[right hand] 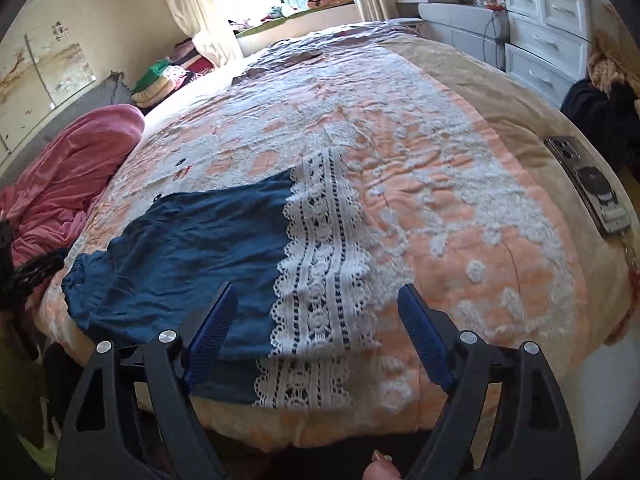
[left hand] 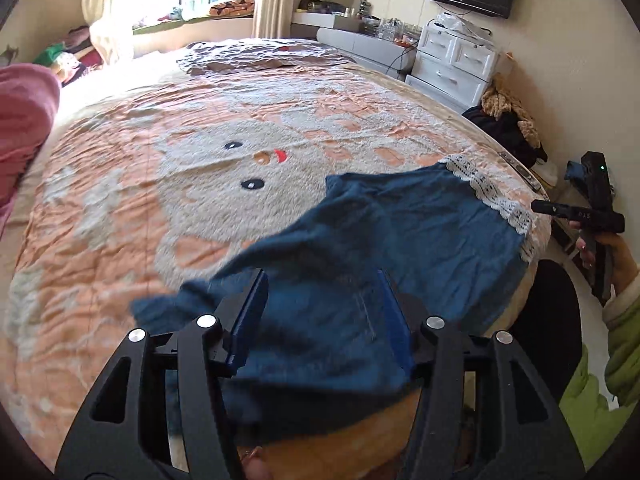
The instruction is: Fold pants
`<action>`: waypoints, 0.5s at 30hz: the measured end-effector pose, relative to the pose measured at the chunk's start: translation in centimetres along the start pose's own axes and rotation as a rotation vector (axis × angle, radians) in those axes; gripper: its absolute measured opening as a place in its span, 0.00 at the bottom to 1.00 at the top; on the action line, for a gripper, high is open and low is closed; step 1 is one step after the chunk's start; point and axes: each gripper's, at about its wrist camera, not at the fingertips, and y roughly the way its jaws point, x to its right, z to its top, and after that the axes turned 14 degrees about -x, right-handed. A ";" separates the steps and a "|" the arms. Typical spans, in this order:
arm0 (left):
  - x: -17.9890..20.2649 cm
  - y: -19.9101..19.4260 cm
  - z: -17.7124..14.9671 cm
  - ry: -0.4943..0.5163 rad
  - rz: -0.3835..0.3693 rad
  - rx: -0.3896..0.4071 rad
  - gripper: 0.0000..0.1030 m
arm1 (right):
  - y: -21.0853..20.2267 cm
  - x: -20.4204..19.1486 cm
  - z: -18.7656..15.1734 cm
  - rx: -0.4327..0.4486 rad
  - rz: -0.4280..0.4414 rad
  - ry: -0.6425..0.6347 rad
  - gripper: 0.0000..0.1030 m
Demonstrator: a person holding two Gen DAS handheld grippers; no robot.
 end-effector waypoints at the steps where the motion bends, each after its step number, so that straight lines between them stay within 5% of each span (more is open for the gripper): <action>1: -0.2 -0.4 -1.4 -0.012 0.030 -0.003 0.46 | 0.0 0.1 -0.2 0.006 0.009 0.007 0.78; 9: -1.3 -1.2 -5.8 -0.081 0.163 -0.023 0.46 | 1.1 0.1 -0.1 -0.005 -0.063 0.065 0.78; 12: 1.2 -0.2 -5.6 0.059 0.300 -0.007 0.46 | 1.8 0.1 -0.1 -0.028 -0.057 0.073 0.78; 15: 2.9 1.8 -5.2 0.173 0.310 -0.084 0.52 | 2.5 0.2 -0.1 -0.052 -0.042 0.077 0.78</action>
